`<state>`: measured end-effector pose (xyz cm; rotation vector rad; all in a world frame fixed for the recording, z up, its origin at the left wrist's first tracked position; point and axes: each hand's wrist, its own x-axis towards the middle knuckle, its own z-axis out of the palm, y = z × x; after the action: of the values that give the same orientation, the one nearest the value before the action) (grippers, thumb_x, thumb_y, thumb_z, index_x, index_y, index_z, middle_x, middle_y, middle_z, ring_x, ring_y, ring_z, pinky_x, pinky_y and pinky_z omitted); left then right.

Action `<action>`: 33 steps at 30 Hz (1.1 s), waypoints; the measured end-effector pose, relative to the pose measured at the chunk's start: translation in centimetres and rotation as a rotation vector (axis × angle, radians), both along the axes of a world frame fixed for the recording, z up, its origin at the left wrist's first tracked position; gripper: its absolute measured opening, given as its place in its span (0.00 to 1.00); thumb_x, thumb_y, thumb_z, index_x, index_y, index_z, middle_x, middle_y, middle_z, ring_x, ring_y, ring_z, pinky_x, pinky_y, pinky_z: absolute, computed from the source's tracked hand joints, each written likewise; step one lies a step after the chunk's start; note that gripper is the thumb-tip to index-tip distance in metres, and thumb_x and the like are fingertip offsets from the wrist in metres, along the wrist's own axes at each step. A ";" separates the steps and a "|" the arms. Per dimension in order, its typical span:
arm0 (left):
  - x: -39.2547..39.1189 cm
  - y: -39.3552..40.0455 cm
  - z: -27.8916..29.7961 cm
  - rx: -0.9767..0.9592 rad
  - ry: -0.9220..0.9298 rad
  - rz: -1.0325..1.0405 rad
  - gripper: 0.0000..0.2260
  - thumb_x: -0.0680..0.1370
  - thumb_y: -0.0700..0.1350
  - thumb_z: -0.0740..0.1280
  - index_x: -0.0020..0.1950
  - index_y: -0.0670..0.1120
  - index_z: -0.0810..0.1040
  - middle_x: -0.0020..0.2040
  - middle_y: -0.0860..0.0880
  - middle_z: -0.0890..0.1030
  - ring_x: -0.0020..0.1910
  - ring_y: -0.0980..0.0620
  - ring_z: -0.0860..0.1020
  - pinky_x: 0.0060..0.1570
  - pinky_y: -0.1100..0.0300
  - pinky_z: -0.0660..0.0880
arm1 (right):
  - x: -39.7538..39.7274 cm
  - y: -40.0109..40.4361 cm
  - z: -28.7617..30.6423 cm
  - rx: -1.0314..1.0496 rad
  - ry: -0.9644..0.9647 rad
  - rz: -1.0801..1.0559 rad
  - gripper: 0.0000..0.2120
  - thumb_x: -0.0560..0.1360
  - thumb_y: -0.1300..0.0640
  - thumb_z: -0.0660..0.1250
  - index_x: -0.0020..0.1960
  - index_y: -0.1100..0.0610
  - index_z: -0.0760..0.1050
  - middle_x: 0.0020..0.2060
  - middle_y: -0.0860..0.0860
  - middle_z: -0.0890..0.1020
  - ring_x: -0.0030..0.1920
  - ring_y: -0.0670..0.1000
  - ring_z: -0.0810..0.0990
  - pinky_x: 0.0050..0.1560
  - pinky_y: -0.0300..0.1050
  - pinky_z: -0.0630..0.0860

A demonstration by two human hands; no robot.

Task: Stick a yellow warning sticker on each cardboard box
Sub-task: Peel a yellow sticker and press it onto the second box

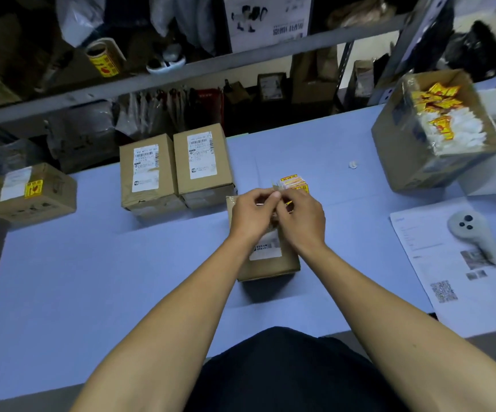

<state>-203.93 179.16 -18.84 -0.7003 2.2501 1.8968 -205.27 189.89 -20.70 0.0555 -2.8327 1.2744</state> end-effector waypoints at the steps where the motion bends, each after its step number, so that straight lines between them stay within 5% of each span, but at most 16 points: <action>1: 0.3 -0.1 0.0 0.052 0.002 0.036 0.11 0.71 0.54 0.72 0.47 0.49 0.85 0.44 0.49 0.86 0.48 0.47 0.84 0.53 0.43 0.80 | 0.4 -0.2 0.1 0.009 0.005 0.009 0.10 0.77 0.52 0.62 0.53 0.48 0.81 0.47 0.48 0.82 0.43 0.51 0.80 0.42 0.47 0.75; 4: 1.4 -0.3 1.2 0.135 0.075 0.049 0.04 0.77 0.44 0.71 0.44 0.45 0.83 0.39 0.48 0.83 0.42 0.51 0.83 0.48 0.51 0.82 | 1.4 -0.8 0.1 0.020 -0.011 0.048 0.10 0.77 0.52 0.63 0.53 0.48 0.81 0.48 0.48 0.81 0.46 0.52 0.80 0.41 0.45 0.74; 8: 2.5 -1.5 1.2 0.100 0.063 0.072 0.10 0.79 0.36 0.64 0.41 0.44 0.81 0.37 0.47 0.80 0.37 0.54 0.78 0.40 0.57 0.80 | 2.9 -1.0 0.2 -0.052 -0.041 0.143 0.13 0.75 0.53 0.66 0.59 0.49 0.81 0.53 0.48 0.81 0.53 0.50 0.79 0.49 0.44 0.75; 11: 3.3 -2.8 1.1 0.127 -0.015 0.065 0.09 0.79 0.36 0.63 0.42 0.42 0.81 0.39 0.46 0.80 0.38 0.50 0.78 0.46 0.48 0.80 | 3.5 -1.0 0.5 -0.120 -0.095 0.100 0.14 0.76 0.53 0.68 0.60 0.53 0.81 0.54 0.49 0.82 0.52 0.50 0.80 0.53 0.46 0.76; 15: 4.5 -4.0 1.5 0.184 -0.110 -0.003 0.10 0.80 0.37 0.62 0.43 0.47 0.81 0.37 0.47 0.81 0.37 0.50 0.76 0.38 0.57 0.75 | 3.5 -0.7 1.5 -0.330 -0.306 -0.011 0.09 0.77 0.56 0.67 0.55 0.55 0.82 0.46 0.49 0.84 0.45 0.49 0.82 0.41 0.37 0.78; 19: 5.1 -4.8 1.3 0.217 -0.154 -0.048 0.09 0.79 0.38 0.63 0.46 0.46 0.81 0.44 0.45 0.84 0.42 0.49 0.79 0.38 0.60 0.73 | 3.5 -0.5 2.9 -0.553 -0.529 0.003 0.05 0.77 0.61 0.66 0.45 0.60 0.80 0.36 0.52 0.81 0.34 0.50 0.77 0.37 0.47 0.77; 33: 5.9 -5.8 1.5 0.295 -0.116 -0.068 0.05 0.79 0.39 0.68 0.53 0.41 0.79 0.43 0.45 0.82 0.38 0.53 0.79 0.36 0.62 0.77 | 4.1 -0.1 4.4 -0.633 -0.730 0.136 0.07 0.78 0.62 0.64 0.43 0.59 0.79 0.37 0.56 0.82 0.36 0.51 0.83 0.35 0.45 0.81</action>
<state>-198.02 173.35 -17.34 -0.6605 1.8480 2.0383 -201.17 189.83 -16.32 -0.2964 -2.7590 2.6033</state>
